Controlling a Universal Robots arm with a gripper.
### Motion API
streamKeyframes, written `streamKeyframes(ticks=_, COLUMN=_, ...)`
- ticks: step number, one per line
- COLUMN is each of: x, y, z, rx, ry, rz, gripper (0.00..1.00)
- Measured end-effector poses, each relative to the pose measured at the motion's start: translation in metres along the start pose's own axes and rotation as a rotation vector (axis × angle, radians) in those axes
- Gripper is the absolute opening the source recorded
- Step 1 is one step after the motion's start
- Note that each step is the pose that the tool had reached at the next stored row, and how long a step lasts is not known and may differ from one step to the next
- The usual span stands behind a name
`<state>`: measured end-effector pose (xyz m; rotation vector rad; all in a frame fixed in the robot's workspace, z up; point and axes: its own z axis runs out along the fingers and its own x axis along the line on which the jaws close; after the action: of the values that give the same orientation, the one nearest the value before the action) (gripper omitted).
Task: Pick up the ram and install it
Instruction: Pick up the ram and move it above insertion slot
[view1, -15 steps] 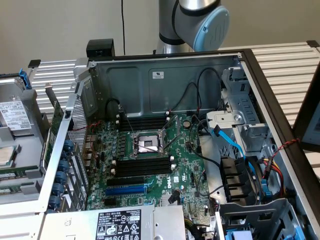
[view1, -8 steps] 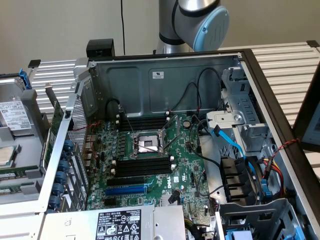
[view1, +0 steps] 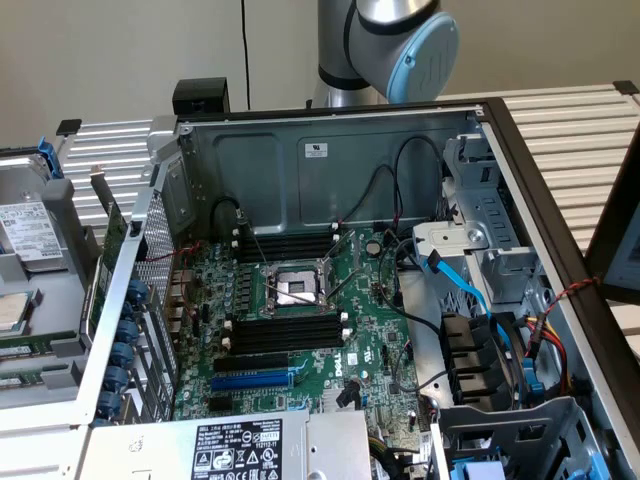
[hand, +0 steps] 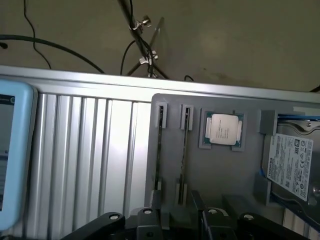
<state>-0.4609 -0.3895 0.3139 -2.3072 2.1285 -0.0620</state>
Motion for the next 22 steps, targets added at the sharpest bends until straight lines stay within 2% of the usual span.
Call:
streamKeyframes(ticks=6, x=0.003, y=0.0006, z=0.0111, rx=0.0001, ry=-0.0001, rz=-0.001, gripper=0.36)
streamKeyframes(ticks=11, x=0.017, y=0.0016, z=0.0205, rx=0.0001, ry=-0.0018, rz=0.000, gripper=0.36)
streamKeyframes(ticks=16, x=0.020, y=-0.0020, z=0.0298, rx=0.0008, ry=-0.0095, rz=0.000, gripper=0.36)
streamKeyframes(ticks=22, x=0.023, y=-0.0101, z=0.0408, rx=0.0004, ry=-0.0127, rz=0.000, gripper=0.36)
